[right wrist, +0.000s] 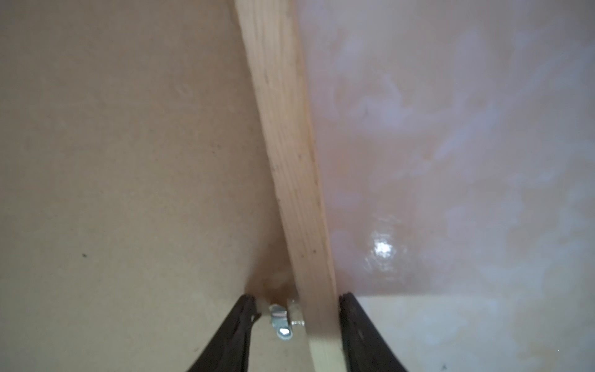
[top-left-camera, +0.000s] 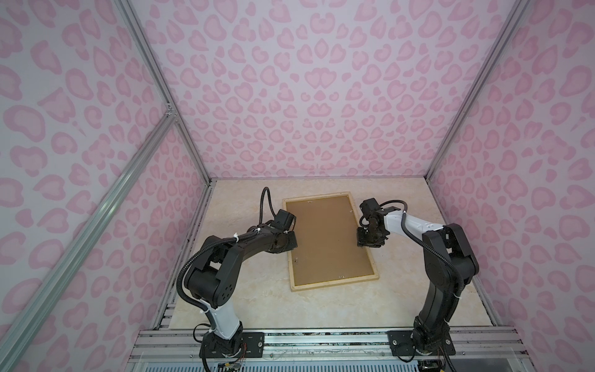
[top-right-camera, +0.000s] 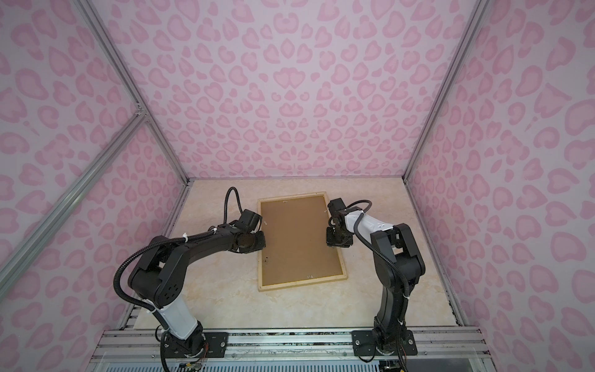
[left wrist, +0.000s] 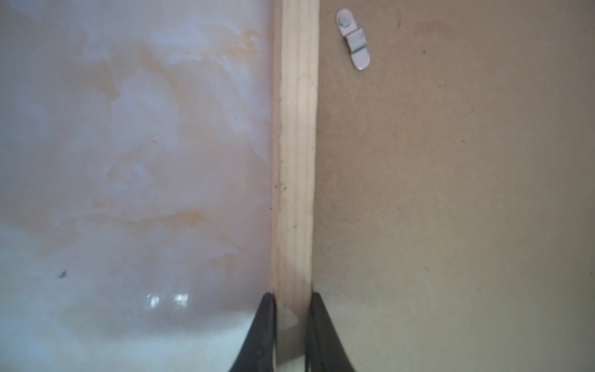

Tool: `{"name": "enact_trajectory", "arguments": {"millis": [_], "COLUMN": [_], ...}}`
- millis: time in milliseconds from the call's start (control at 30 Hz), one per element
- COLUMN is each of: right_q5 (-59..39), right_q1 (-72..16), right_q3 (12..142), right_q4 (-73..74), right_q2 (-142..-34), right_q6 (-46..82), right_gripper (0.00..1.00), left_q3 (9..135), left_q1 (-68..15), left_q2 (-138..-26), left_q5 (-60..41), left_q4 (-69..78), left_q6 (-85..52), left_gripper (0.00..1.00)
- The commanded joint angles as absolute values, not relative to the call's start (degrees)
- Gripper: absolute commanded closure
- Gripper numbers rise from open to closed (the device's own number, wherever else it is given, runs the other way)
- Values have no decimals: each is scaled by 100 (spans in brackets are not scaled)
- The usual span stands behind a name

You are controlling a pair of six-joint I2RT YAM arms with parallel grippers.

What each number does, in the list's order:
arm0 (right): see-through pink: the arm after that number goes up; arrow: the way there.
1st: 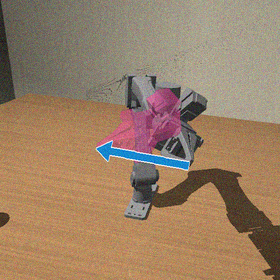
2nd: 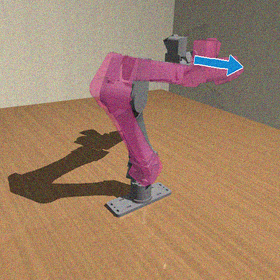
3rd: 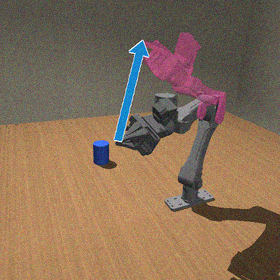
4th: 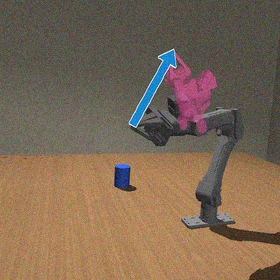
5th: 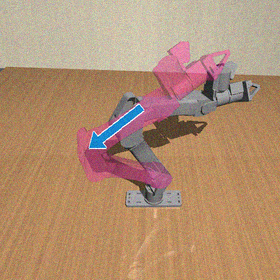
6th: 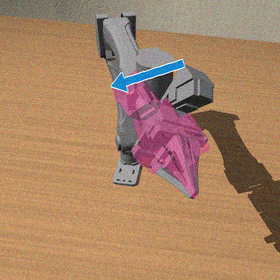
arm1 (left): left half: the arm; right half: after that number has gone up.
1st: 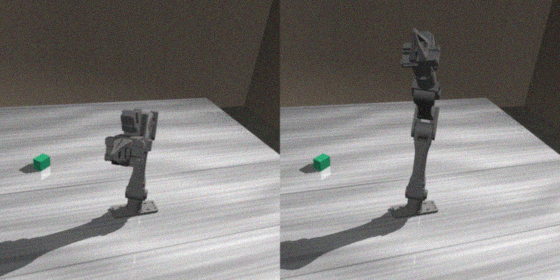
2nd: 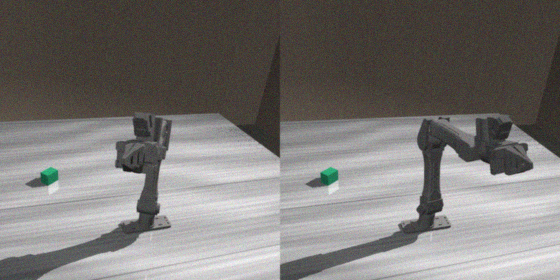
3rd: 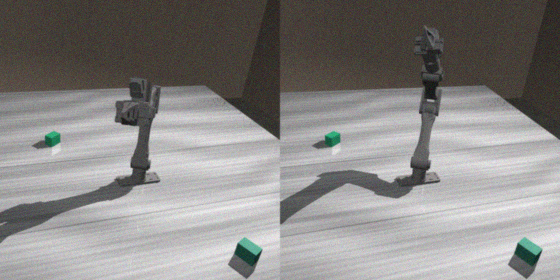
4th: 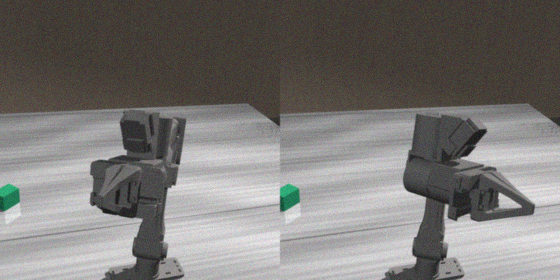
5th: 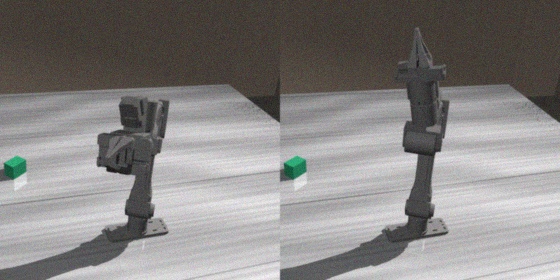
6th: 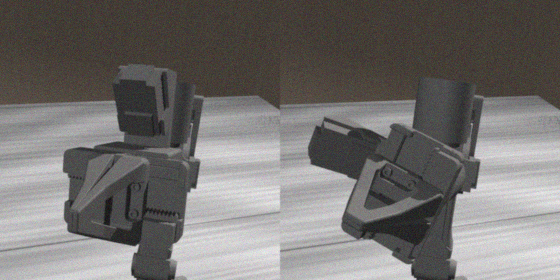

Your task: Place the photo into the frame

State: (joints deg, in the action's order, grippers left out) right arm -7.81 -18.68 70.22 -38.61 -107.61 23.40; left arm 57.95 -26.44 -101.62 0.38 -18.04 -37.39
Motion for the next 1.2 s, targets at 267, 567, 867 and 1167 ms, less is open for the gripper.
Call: {"name": "enact_trajectory", "arguments": {"millis": [267, 567, 867, 1167], "right_q5": [-568, -888, -907, -712], "right_q1": [-1661, -1652, -1723, -1811], "right_q3": [6715, 6500, 6705, 7021], "right_q4": [-4006, -3845, -3919, -4139], "right_q2": [-10694, -10569, -10327, -10504], "right_q6": [2350, 2527, 2512, 2482], "right_gripper": [78, 100, 63, 50], "left_q3": [5732, 5783, 5753, 5774], "left_q1": [-2633, -2629, -2629, -2628], "left_q2": [-10283, -10344, -10336, -10380], "left_q5": [-30, -68, -106, -156], "left_q4": [-2479, -2452, -2421, -2399], "left_q6": [-3784, -3814, -3821, -3832], "left_gripper": [94, 94, 94, 94]}}
